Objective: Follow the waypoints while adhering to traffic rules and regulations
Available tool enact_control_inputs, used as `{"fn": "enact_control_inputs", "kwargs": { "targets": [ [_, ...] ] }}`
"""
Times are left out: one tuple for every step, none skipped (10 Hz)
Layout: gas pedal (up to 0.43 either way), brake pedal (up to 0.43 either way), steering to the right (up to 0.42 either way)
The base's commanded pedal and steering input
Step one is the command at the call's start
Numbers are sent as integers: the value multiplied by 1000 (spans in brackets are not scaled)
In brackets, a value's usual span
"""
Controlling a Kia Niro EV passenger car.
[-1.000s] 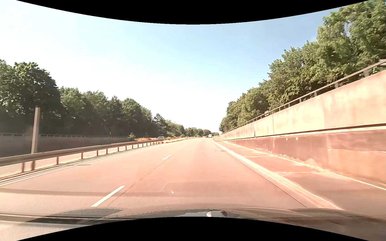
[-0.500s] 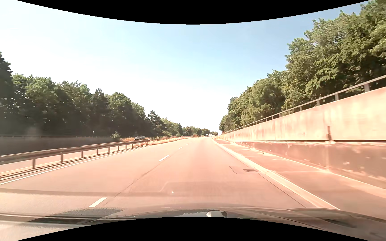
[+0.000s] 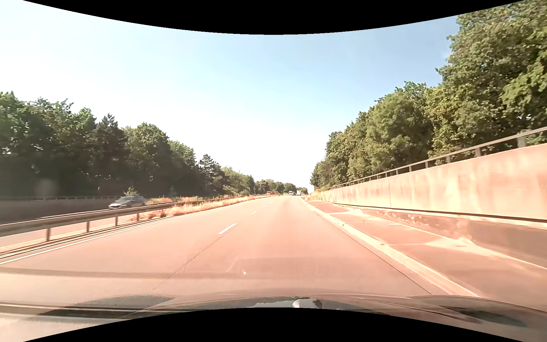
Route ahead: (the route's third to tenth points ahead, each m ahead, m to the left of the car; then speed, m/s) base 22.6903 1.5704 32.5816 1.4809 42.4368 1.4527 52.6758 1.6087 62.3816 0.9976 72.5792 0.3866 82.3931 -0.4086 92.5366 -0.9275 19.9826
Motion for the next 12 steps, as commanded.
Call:
{"fn": "enact_control_inputs", "kwargs": {
  "targets": [
    [228,0,4],
    [228,0,4],
    [228,0,4],
    [228,0,4],
    [228,0,4],
    [228,0,4],
    [228,0,4],
    [228,0,4],
    [228,0,4],
    [228,0,4],
    [240,0,4],
    [240,0,4]
  ]
}}
